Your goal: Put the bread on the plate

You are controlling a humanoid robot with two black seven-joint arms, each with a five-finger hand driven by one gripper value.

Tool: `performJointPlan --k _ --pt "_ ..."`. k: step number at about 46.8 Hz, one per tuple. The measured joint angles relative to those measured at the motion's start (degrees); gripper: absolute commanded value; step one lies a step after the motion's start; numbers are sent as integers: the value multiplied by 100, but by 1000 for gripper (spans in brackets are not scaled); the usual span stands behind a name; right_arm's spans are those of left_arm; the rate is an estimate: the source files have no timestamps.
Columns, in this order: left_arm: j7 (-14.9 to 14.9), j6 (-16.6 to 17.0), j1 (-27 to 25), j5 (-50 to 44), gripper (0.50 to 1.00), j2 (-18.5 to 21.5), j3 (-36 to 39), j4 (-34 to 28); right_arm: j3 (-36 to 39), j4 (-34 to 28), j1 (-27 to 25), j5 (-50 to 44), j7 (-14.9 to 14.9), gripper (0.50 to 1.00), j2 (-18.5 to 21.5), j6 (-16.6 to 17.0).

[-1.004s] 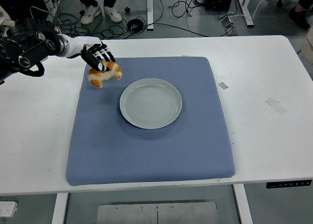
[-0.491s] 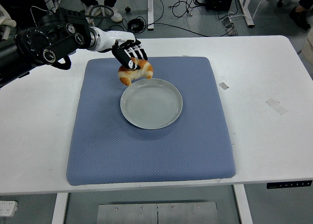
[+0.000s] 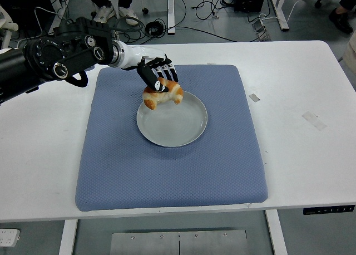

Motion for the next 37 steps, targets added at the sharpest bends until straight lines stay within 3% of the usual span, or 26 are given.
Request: performJointPlan --k 22,37 --pt "-1 9 244 0 677 -64 18 -30 0 0 1 0 -2 1000 0 1" --pt "3 28 320 0 742 -82 17 -31 0 0 1 0 -2 1000 0 1"
